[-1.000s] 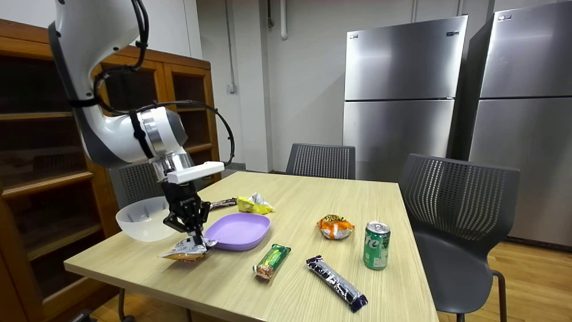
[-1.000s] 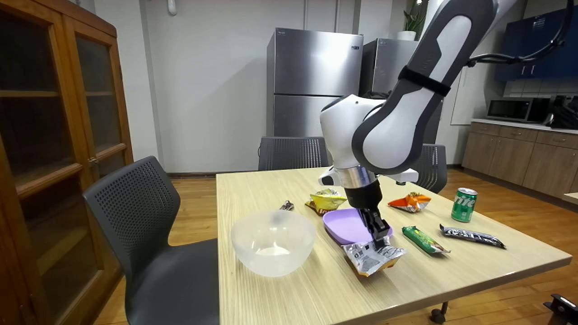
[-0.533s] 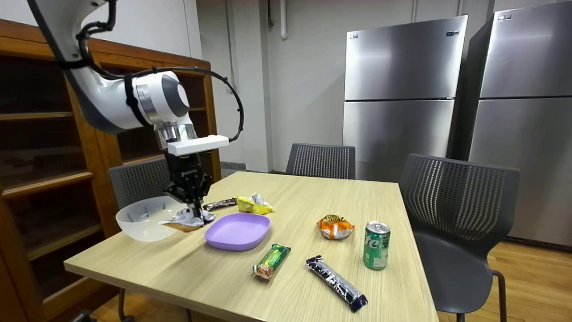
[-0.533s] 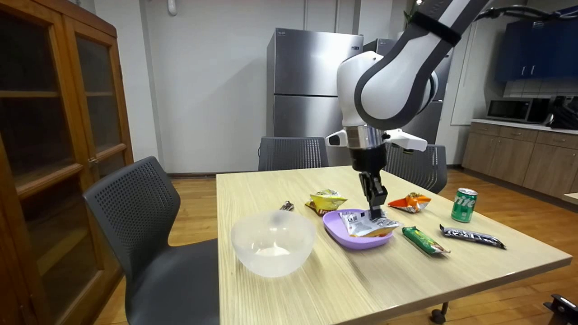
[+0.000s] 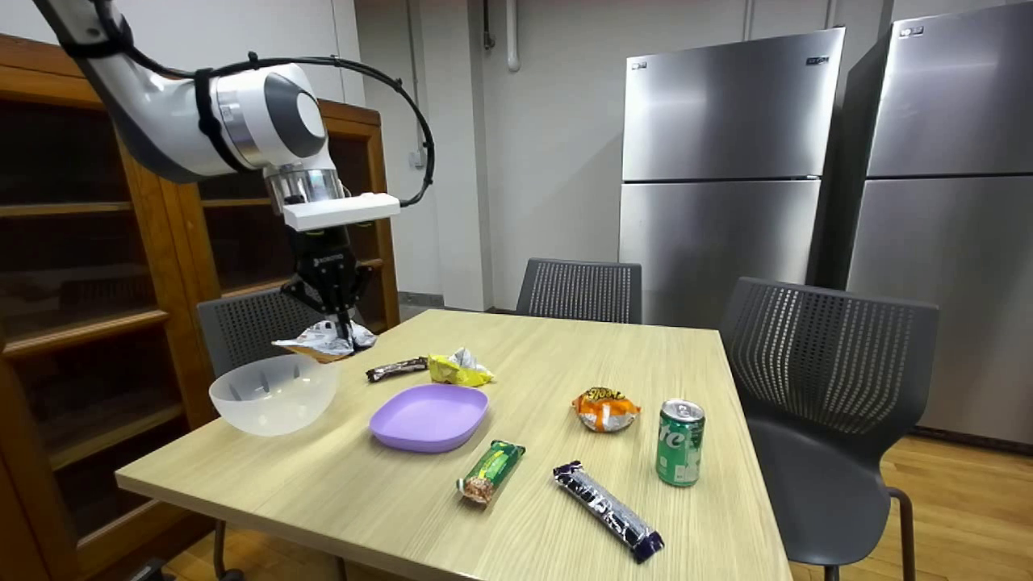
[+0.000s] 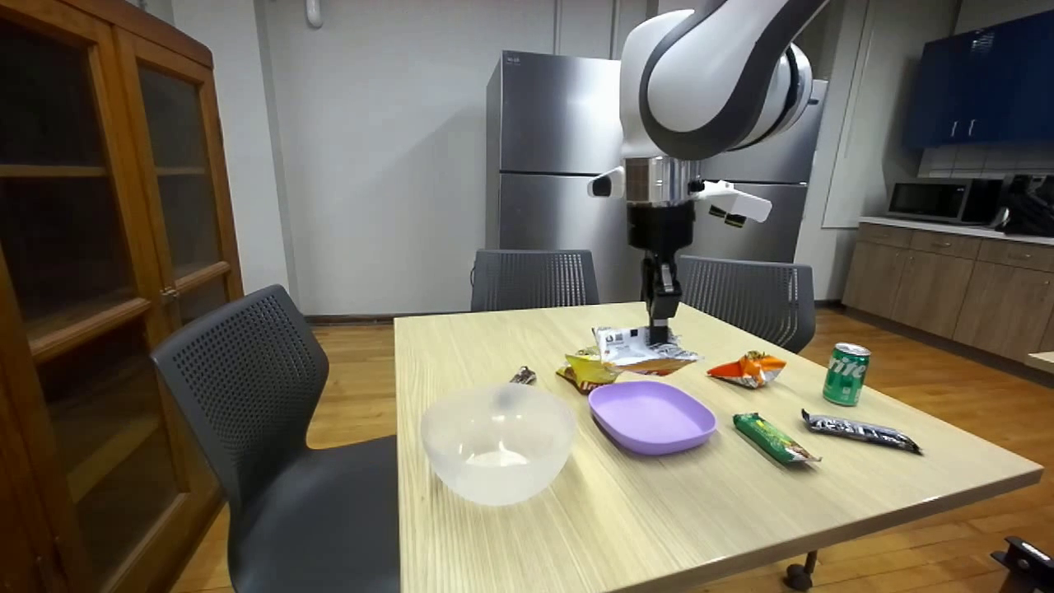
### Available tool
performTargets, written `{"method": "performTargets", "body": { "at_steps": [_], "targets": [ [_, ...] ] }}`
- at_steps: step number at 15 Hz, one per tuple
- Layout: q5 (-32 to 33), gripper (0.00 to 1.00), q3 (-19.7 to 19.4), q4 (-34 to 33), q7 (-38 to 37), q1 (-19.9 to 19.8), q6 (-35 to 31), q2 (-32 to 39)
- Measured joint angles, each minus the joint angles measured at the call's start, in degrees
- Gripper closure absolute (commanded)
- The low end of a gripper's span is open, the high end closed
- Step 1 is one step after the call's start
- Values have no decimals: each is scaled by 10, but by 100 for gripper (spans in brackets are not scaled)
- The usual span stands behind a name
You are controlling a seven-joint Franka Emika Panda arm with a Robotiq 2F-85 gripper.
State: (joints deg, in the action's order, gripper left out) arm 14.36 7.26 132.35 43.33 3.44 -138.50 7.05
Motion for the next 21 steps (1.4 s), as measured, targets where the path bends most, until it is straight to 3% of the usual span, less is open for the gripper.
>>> {"method": "performTargets", "body": {
  "at_steps": [11,21],
  "targets": [
    [-34,100,35,-53,-38,62,12,3],
    [-23,100,48,-161,-121,101,57,109]
  ]
}}
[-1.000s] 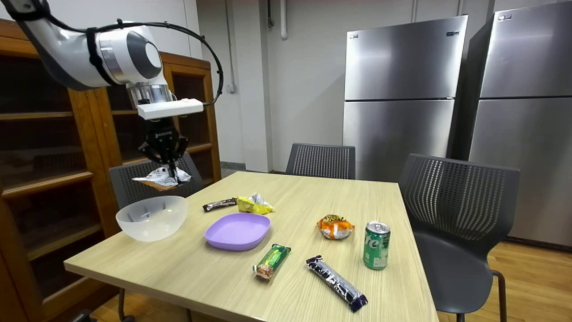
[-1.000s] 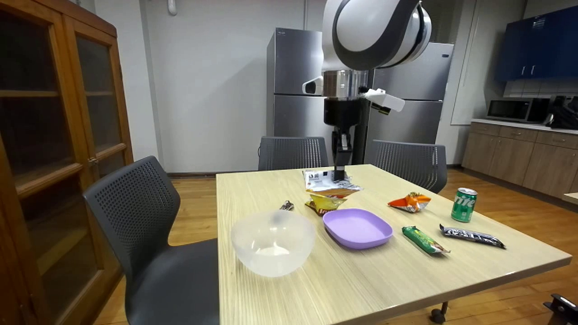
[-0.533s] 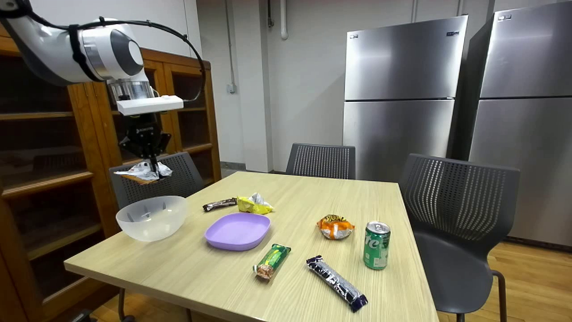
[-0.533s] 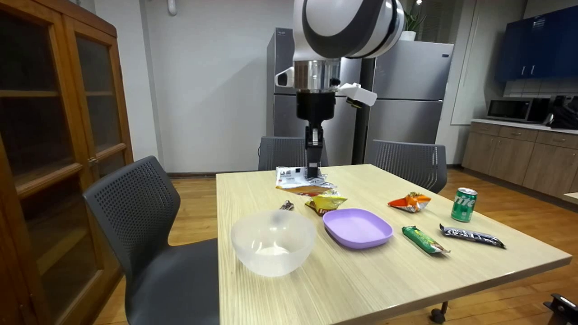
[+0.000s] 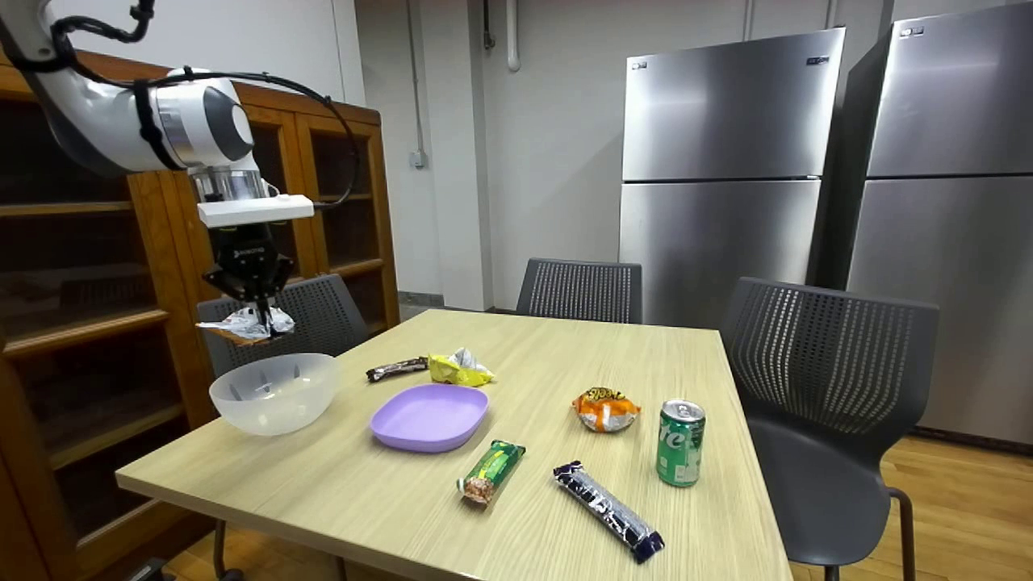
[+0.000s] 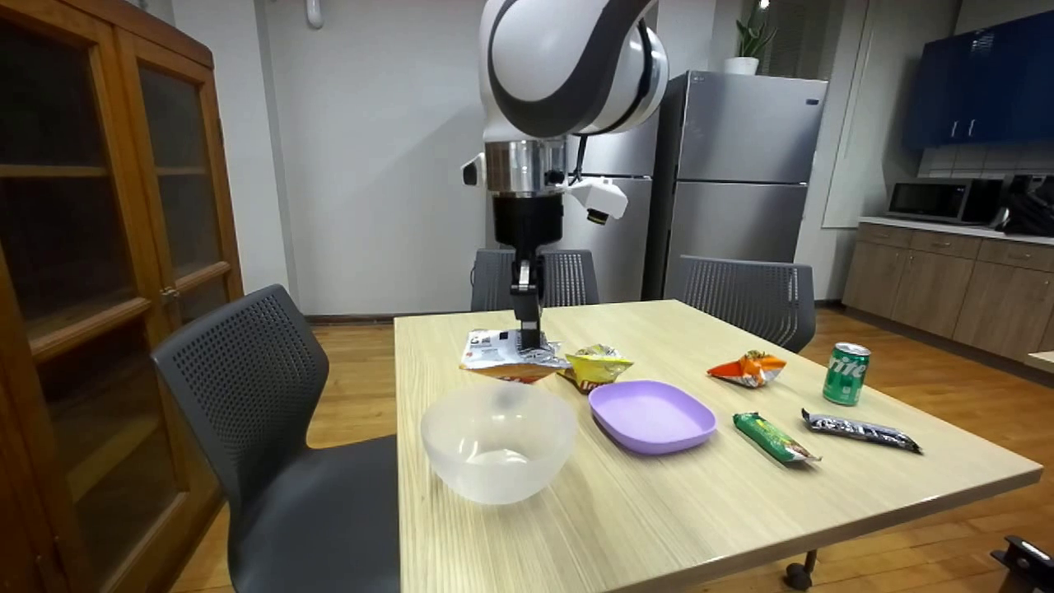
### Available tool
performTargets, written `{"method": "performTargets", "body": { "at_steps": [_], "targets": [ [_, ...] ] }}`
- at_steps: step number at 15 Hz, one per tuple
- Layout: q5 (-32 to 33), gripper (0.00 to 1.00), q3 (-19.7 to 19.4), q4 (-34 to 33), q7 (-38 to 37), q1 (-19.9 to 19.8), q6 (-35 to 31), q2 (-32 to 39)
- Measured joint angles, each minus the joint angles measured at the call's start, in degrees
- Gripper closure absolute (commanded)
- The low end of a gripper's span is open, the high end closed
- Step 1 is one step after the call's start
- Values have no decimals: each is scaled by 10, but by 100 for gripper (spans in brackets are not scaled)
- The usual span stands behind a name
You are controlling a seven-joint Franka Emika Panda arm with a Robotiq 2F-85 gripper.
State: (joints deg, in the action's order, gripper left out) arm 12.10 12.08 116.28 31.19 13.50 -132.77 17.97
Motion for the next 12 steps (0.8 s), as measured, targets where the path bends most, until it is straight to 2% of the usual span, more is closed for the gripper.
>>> {"method": "performTargets", "body": {
  "at_steps": [6,11,12],
  "targets": [
    [20,100,0,-68,-53,12,46,74],
    [23,100,0,-104,-63,16,73,109],
    [23,86,-1,-108,-63,16,76,112]
  ]
}}
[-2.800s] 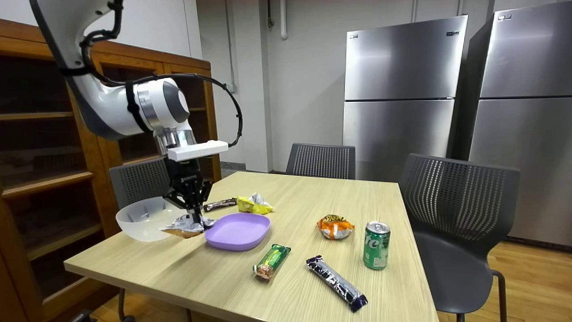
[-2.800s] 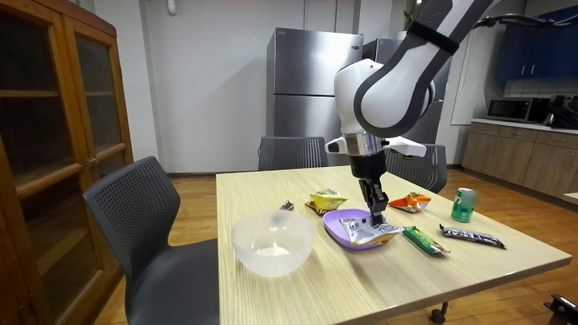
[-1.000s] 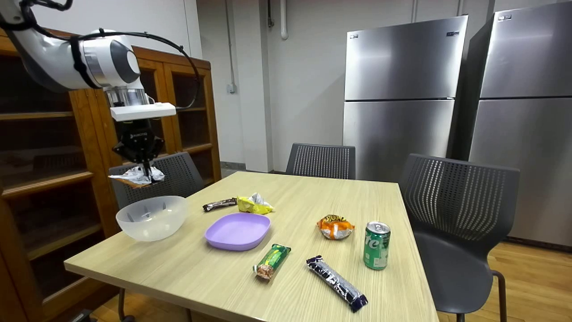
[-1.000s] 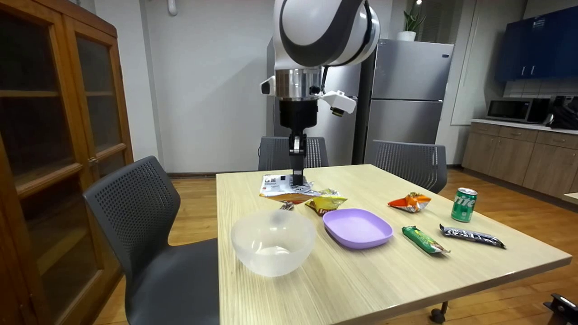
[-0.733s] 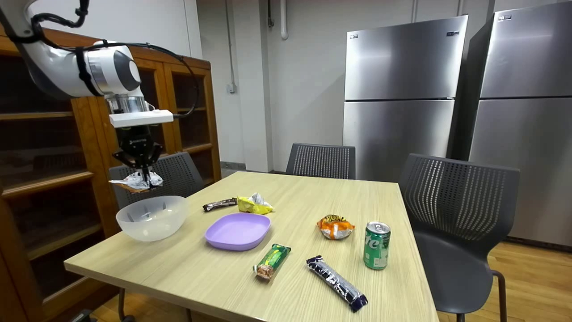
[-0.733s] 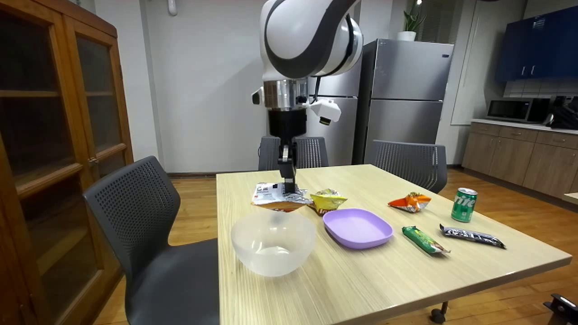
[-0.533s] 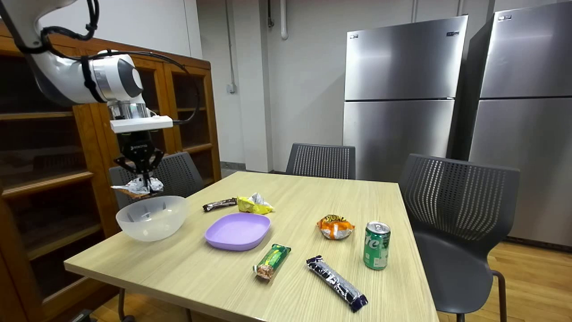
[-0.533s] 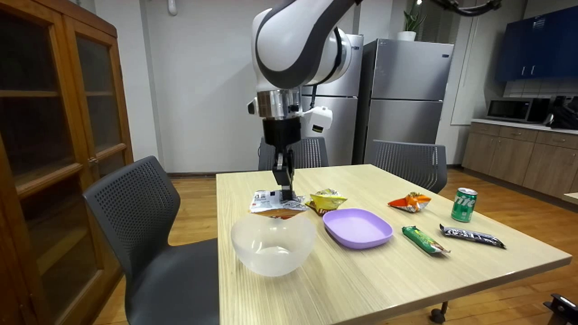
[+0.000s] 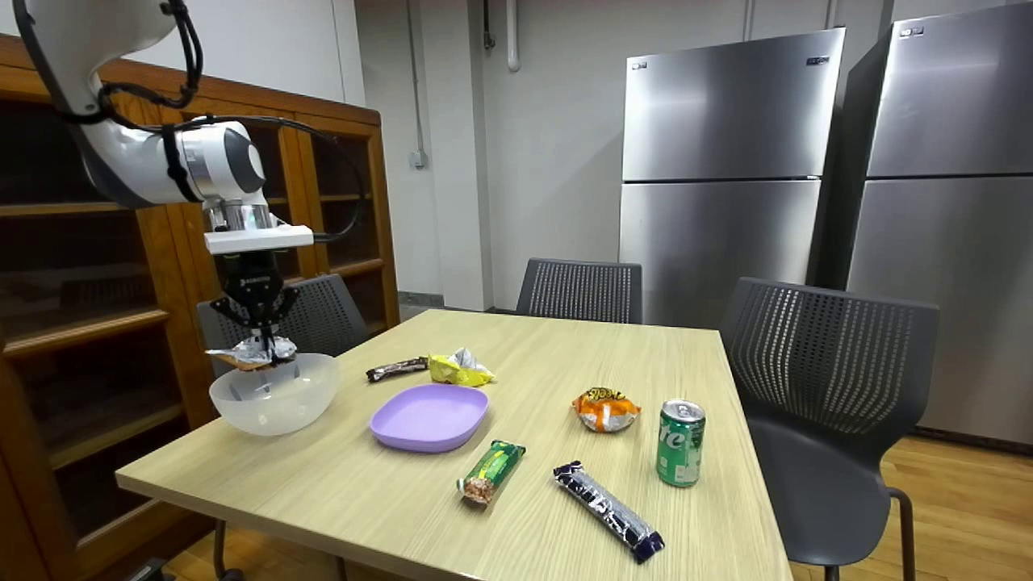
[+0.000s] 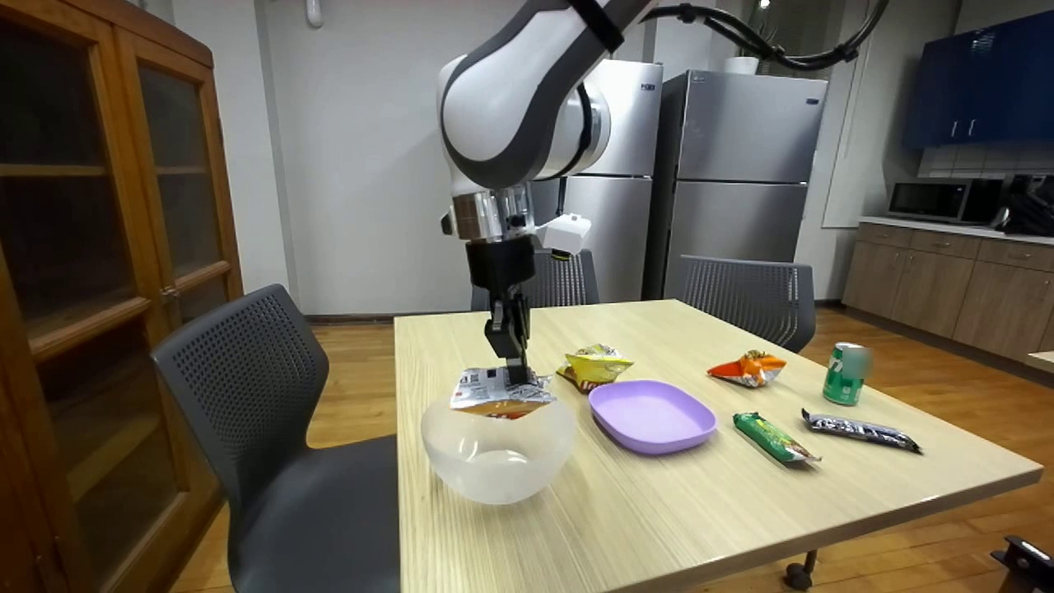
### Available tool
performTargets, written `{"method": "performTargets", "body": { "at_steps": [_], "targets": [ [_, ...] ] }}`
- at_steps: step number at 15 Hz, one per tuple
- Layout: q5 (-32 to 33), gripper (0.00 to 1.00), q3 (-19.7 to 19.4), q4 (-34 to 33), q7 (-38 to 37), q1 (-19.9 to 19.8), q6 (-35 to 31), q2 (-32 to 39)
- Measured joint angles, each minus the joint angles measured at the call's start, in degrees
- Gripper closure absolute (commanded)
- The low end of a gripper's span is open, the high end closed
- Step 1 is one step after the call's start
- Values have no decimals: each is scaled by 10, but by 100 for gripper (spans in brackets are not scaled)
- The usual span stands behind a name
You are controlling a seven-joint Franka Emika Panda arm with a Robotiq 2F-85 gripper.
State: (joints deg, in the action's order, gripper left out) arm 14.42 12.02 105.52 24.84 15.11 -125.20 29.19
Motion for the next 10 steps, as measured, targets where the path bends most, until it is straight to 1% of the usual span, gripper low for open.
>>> {"method": "performTargets", "body": {
  "at_steps": [1,2,3,4,5,7,10],
  "targets": [
    [0,72,0,-3,0,0,3,2],
    [0,66,0,-6,0,0,5,4],
    [0,58,-1,-8,0,0,8,5],
    [0,52,-1,-10,0,0,10,5],
    [0,43,-1,-11,0,0,11,5],
    [0,30,-2,-14,0,0,13,5],
    [0,6,-4,-18,0,0,15,4]
  ]
}}
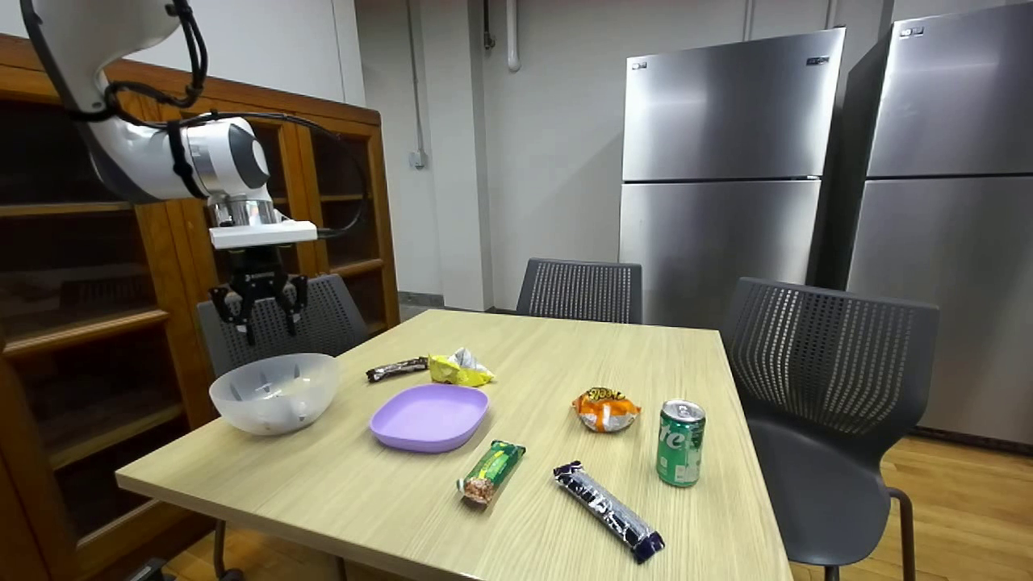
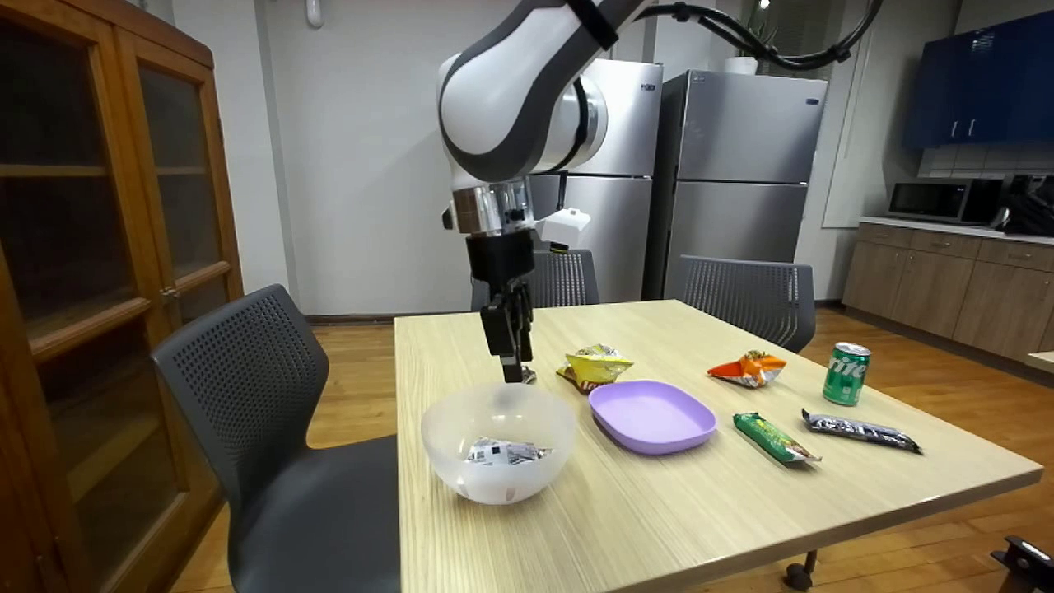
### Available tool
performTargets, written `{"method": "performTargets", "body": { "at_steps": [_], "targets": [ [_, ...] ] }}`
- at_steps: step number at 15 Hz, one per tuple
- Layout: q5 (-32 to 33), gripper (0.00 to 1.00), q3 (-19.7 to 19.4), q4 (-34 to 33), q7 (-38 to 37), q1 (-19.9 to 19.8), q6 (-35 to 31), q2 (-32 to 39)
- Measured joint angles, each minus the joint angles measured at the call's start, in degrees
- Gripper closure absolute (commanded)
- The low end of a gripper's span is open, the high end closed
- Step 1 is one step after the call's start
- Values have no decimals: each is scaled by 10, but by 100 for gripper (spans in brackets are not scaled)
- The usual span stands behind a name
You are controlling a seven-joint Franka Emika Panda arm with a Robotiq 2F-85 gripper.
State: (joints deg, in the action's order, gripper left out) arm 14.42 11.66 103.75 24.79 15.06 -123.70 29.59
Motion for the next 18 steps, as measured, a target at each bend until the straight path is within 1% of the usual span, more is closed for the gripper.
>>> {"method": "performTargets", "body": {
  "at_steps": [1,2,10,18],
  "targets": [
    [0,2,-2,0,-1,0,1,-3],
    [0,0,-4,0,-2,-1,2,-6],
    [0,0,-28,0,-31,-26,22,-52],
    [0,0,-25,0,-31,-25,21,-45]
  ]
}}
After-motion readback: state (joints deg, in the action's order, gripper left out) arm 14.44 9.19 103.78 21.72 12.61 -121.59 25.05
